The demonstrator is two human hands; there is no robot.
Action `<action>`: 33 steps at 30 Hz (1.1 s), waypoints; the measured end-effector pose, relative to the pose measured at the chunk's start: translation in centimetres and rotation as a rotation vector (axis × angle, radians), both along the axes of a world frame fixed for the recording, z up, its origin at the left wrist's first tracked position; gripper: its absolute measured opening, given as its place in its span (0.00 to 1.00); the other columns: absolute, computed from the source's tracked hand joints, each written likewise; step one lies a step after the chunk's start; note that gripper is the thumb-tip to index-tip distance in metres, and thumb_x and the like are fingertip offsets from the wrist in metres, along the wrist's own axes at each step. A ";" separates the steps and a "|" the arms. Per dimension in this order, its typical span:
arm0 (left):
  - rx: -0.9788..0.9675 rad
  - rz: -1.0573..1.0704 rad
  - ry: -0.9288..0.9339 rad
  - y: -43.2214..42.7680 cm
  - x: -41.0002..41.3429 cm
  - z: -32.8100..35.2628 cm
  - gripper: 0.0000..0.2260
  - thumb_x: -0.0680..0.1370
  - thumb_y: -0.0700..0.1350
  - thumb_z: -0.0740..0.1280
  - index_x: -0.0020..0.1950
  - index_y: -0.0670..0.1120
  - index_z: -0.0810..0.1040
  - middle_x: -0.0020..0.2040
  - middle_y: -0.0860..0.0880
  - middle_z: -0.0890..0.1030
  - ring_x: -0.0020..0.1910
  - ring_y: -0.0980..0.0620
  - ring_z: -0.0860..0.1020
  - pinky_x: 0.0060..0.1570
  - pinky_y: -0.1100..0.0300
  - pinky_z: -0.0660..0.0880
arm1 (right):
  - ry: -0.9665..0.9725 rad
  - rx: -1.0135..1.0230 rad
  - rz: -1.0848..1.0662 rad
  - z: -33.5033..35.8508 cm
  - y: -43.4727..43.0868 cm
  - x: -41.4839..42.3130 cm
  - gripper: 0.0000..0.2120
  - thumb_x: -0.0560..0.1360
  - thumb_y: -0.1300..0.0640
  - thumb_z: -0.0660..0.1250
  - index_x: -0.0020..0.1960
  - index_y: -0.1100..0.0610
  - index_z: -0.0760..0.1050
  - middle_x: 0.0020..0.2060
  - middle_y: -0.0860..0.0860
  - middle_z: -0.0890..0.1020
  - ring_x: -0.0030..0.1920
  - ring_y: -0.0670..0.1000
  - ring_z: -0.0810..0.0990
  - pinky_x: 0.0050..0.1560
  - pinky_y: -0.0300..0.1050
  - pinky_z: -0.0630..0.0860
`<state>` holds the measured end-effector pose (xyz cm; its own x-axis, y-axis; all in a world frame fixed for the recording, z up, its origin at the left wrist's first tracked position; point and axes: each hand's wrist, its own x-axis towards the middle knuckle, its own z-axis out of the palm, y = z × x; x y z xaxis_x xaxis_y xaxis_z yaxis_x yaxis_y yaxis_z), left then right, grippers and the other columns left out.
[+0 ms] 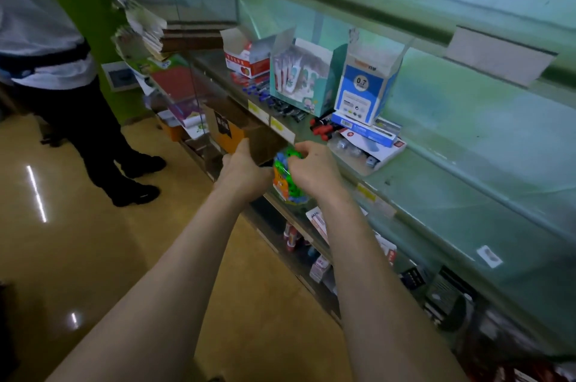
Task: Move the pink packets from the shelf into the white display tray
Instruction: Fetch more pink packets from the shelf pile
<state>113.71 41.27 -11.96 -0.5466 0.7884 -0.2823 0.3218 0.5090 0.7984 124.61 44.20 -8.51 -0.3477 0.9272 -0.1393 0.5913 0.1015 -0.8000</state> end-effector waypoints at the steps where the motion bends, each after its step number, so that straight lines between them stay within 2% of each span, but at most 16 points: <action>1: 0.000 -0.020 0.008 0.2 -1.2 0.1 0.31 0.66 0.54 0.71 0.67 0.55 0.65 0.64 0.44 0.72 0.52 0.41 0.77 0.54 0.42 0.77 | 0.002 0.002 -0.004 0.2 0.0 -1.1 0.22 0.77 0.58 0.61 0.71 0.55 0.68 0.66 0.52 0.73 0.53 0.47 0.76 0.54 0.42 0.68; 3: 0.011 -0.044 0.026 0.6 -3.4 0.6 0.30 0.66 0.53 0.71 0.65 0.55 0.66 0.60 0.43 0.74 0.49 0.42 0.77 0.52 0.42 0.77 | 0.009 0.013 -0.017 0.6 -0.1 -3.0 0.22 0.78 0.59 0.60 0.72 0.56 0.67 0.68 0.53 0.71 0.55 0.48 0.75 0.52 0.39 0.66; 5: 0.015 -0.064 0.049 0.9 -5.4 1.1 0.32 0.70 0.50 0.70 0.70 0.58 0.61 0.65 0.45 0.71 0.54 0.41 0.76 0.56 0.41 0.75 | 0.016 0.021 -0.038 1.0 -0.3 -4.9 0.22 0.78 0.59 0.60 0.72 0.57 0.67 0.69 0.53 0.70 0.58 0.48 0.73 0.52 0.40 0.66; 7: 0.024 -0.084 0.064 1.4 -7.1 1.9 0.34 0.73 0.48 0.68 0.75 0.57 0.56 0.70 0.45 0.65 0.59 0.40 0.75 0.60 0.41 0.73 | 0.020 0.043 -0.055 1.7 -0.4 -6.3 0.22 0.78 0.59 0.60 0.72 0.57 0.67 0.67 0.53 0.72 0.54 0.46 0.75 0.49 0.41 0.70; 9: 0.094 -0.101 0.072 2.2 -8.6 2.9 0.29 0.73 0.49 0.68 0.72 0.54 0.61 0.70 0.46 0.66 0.60 0.42 0.74 0.61 0.45 0.73 | 0.023 0.084 -0.073 2.7 -0.4 -7.4 0.21 0.78 0.60 0.59 0.71 0.57 0.67 0.63 0.54 0.75 0.50 0.46 0.77 0.47 0.45 0.74; 11: 0.165 -0.118 0.092 3.1 -9.7 4.3 0.25 0.71 0.52 0.70 0.67 0.55 0.66 0.66 0.46 0.71 0.59 0.44 0.74 0.60 0.46 0.73 | 0.023 0.141 -0.097 4.1 -0.1 -8.1 0.19 0.79 0.61 0.59 0.69 0.59 0.69 0.62 0.55 0.76 0.53 0.50 0.77 0.50 0.44 0.74; 13: 0.219 -0.153 0.107 3.9 -10.3 5.8 0.27 0.69 0.52 0.70 0.66 0.56 0.67 0.63 0.47 0.73 0.58 0.44 0.75 0.60 0.44 0.74 | 0.024 0.193 -0.116 5.4 0.5 -8.5 0.19 0.79 0.61 0.59 0.69 0.59 0.69 0.64 0.55 0.75 0.51 0.50 0.74 0.47 0.38 0.71; 16: 0.299 -0.198 0.113 5.4 -10.8 8.1 0.29 0.68 0.49 0.69 0.68 0.55 0.66 0.62 0.45 0.74 0.57 0.43 0.77 0.58 0.44 0.75 | 0.016 0.261 -0.119 7.6 1.3 -8.8 0.19 0.80 0.61 0.59 0.70 0.60 0.68 0.65 0.54 0.74 0.45 0.44 0.68 0.30 0.22 0.67; 17: 0.325 -0.209 0.127 6.1 -11.0 8.8 0.29 0.67 0.49 0.68 0.68 0.54 0.66 0.62 0.45 0.74 0.58 0.43 0.76 0.58 0.44 0.75 | 0.015 0.293 -0.121 8.4 1.6 -8.9 0.18 0.80 0.62 0.59 0.69 0.60 0.69 0.64 0.55 0.75 0.45 0.44 0.70 0.30 0.19 0.66; 18: 0.348 -0.216 0.143 6.8 -11.3 9.6 0.30 0.68 0.49 0.68 0.69 0.53 0.66 0.63 0.44 0.74 0.58 0.43 0.76 0.58 0.45 0.75 | 0.012 0.326 -0.124 9.1 2.1 -9.1 0.17 0.80 0.62 0.58 0.68 0.60 0.70 0.64 0.55 0.75 0.47 0.46 0.73 0.35 0.19 0.66; 20: 0.388 -0.219 0.169 8.4 -11.9 10.8 0.29 0.72 0.44 0.68 0.72 0.49 0.64 0.66 0.43 0.72 0.59 0.44 0.75 0.57 0.50 0.75 | 0.003 0.384 -0.129 10.4 3.3 -9.4 0.17 0.80 0.61 0.58 0.68 0.59 0.70 0.65 0.54 0.74 0.57 0.49 0.74 0.52 0.32 0.67; 23: 0.436 -0.229 0.206 10.8 -12.7 12.7 0.34 0.74 0.45 0.68 0.77 0.49 0.56 0.70 0.42 0.68 0.63 0.45 0.73 0.58 0.54 0.73 | -0.024 0.468 -0.126 12.3 5.5 -10.2 0.20 0.80 0.59 0.58 0.71 0.57 0.67 0.69 0.52 0.71 0.66 0.50 0.70 0.64 0.42 0.66; 25: 0.458 -0.225 0.229 12.5 -13.1 14.4 0.35 0.73 0.46 0.69 0.77 0.51 0.56 0.69 0.40 0.70 0.64 0.41 0.72 0.61 0.47 0.73 | -0.012 0.524 -0.122 13.8 7.3 -10.5 0.21 0.79 0.58 0.59 0.71 0.57 0.68 0.69 0.52 0.71 0.68 0.50 0.70 0.66 0.43 0.65; 26: 0.459 -0.223 0.248 13.5 -13.1 15.3 0.35 0.73 0.46 0.68 0.77 0.51 0.56 0.69 0.40 0.69 0.66 0.41 0.71 0.62 0.47 0.72 | -0.010 0.550 -0.123 14.6 8.3 -10.6 0.21 0.79 0.58 0.59 0.71 0.57 0.68 0.69 0.52 0.71 0.68 0.50 0.69 0.66 0.43 0.65; 29: 0.496 -0.223 0.345 16.4 -12.9 18.2 0.34 0.76 0.44 0.67 0.78 0.48 0.54 0.73 0.42 0.65 0.67 0.45 0.69 0.59 0.59 0.69 | -0.047 0.608 -0.121 16.7 11.3 -10.5 0.21 0.78 0.59 0.59 0.71 0.57 0.68 0.70 0.53 0.70 0.69 0.51 0.68 0.67 0.43 0.64; 33: 0.517 -0.231 0.474 20.1 -12.4 21.0 0.35 0.74 0.44 0.66 0.78 0.49 0.53 0.69 0.41 0.68 0.62 0.43 0.73 0.57 0.52 0.74 | -0.122 0.630 -0.123 19.3 15.1 -9.8 0.22 0.78 0.58 0.59 0.72 0.57 0.67 0.70 0.53 0.69 0.69 0.53 0.68 0.66 0.43 0.64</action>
<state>101.35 61.32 9.05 -0.3218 0.8667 0.3812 0.7450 -0.0166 0.6668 114.84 59.32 10.79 -0.2502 0.8762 0.4119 0.7110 0.4551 -0.5361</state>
